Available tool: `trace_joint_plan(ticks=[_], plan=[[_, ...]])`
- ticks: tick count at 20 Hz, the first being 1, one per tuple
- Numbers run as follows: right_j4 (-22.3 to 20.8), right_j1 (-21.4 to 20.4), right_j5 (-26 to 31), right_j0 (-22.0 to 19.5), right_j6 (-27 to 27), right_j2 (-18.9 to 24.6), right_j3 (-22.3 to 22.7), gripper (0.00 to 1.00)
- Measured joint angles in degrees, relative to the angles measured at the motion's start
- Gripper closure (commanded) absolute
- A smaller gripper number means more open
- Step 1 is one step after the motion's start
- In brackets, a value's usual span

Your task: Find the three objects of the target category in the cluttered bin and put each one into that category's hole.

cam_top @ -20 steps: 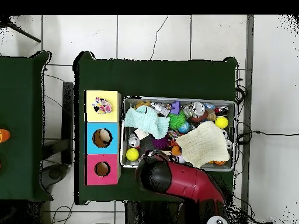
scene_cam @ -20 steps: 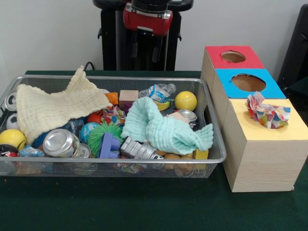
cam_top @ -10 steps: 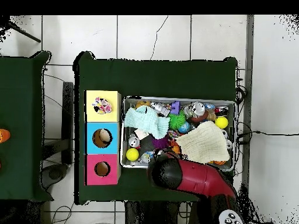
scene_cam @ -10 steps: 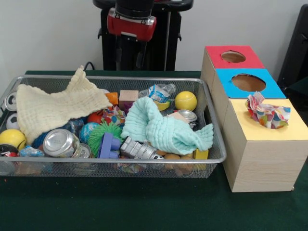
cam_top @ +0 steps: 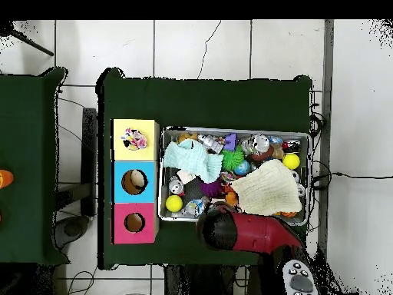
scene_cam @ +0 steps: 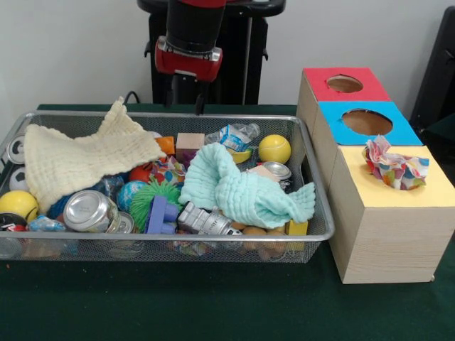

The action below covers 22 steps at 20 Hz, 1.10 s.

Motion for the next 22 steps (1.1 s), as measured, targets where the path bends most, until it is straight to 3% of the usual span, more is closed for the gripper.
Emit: trace_joint_plan(ticks=[9, 22], plan=[[-2.8, 9.1, -8.9, -0.1, 0.0, 0.1, -1.3, 0.00], [-2.9, 8.8, -8.9, -1.4, 0.0, 0.5, -2.1, 0.00]])
